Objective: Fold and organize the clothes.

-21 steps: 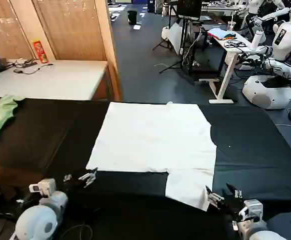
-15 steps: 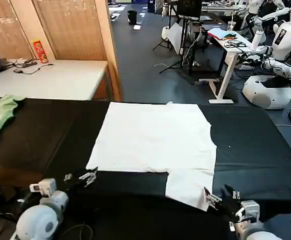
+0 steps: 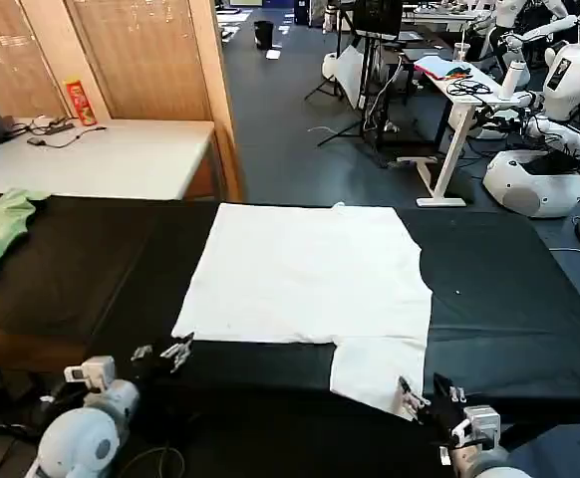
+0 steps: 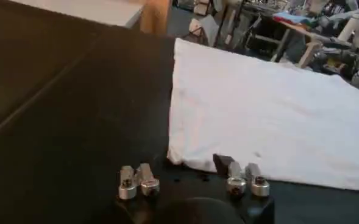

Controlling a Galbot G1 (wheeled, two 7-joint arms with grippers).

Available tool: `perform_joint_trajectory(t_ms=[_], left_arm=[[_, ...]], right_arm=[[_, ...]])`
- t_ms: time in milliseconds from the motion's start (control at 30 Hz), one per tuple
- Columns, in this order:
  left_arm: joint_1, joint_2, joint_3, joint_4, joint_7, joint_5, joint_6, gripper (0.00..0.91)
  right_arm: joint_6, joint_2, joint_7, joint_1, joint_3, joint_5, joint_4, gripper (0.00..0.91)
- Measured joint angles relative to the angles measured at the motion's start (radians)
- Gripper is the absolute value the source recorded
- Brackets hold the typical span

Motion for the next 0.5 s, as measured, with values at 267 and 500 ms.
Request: perform_joint_trajectory(t_ms=[267,500], left_arm=[[0.025,-0.008,0.000,-0.038,-0.004,0.013,0.005,0.000],[0.077,-0.011,-0.021,-0.098,-0.038,0.027,0.009,0.000]], right_arm=[[-0.030,-0.001,0.025,-0.028,0.028,0.018,0.043,0.029],[-0.080,-0.014,0.059,-0.095,0.072,0.054,0.139,0.020]])
